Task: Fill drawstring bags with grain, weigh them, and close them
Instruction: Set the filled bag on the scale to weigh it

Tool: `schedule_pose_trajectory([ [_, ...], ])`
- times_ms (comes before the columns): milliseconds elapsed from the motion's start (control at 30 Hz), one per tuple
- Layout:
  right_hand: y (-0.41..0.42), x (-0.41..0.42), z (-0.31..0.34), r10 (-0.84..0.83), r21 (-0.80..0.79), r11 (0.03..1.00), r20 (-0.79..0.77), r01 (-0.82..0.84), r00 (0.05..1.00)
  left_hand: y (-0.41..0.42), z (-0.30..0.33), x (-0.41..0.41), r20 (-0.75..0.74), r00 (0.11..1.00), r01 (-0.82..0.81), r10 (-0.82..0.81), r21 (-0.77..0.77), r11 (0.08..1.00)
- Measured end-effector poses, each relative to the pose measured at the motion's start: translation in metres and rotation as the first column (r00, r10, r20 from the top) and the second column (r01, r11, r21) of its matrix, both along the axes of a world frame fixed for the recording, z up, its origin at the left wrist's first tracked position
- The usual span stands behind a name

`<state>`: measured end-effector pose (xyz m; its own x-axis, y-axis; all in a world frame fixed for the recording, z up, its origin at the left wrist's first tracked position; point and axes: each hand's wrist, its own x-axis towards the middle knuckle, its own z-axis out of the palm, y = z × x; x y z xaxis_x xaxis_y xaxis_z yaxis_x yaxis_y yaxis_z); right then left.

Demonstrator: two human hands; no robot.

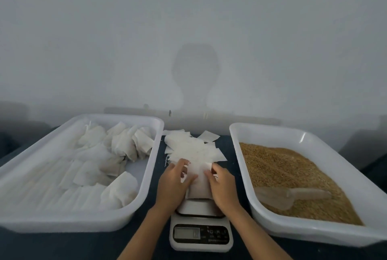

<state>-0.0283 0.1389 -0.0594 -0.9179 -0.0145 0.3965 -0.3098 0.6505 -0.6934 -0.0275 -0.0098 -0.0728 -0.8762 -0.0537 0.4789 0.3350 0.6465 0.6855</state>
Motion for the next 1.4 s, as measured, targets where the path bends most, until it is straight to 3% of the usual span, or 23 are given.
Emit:
schedule_pose_trajectory([
  [133, 0.013, 0.002, -0.005, 0.0, -0.23, 0.973, 0.028, 0.006, 1.0, -0.016, -0.008, -0.001, -0.03, 0.997, -0.066, 0.072, 0.166, 0.984],
  [267, 0.02, 0.006, -0.015, 0.033, -0.466, 0.884, 0.109, 0.022, 0.993, -0.027, -0.013, -0.002, -0.003, 0.995, -0.094, 0.1, 0.293, 0.951],
  [500, 0.026, 0.009, -0.025, 0.026, -0.586, 0.81, 0.081, 0.027, 0.996, -0.027, -0.018, -0.003, -0.006, 0.993, -0.109, 0.117, 0.325, 0.94],
  [967, 0.024, 0.002, -0.023, 0.074, -0.589, 0.808, 0.103, 0.0, 0.992, -0.028, -0.016, -0.004, 0.068, 0.996, -0.074, 0.055, 0.32, 0.944],
  [1100, 0.018, -0.008, -0.016, 0.048, -0.427, 0.904, 0.148, 0.02, 0.988, -0.019, -0.007, -0.006, 0.158, 0.987, -0.018, -0.032, 0.304, 0.952],
  [1267, 0.002, -0.022, 0.005, 0.008, -0.202, 0.979, 0.206, 0.034, 0.979, 0.0, 0.01, -0.014, 0.406, 0.907, 0.043, -0.114, 0.18, 0.983],
  [1400, -0.012, -0.02, 0.023, 0.005, -0.238, 0.971, 0.13, 0.026, 0.991, 0.012, 0.024, -0.015, 0.384, 0.922, 0.015, -0.041, 0.072, 0.997],
])
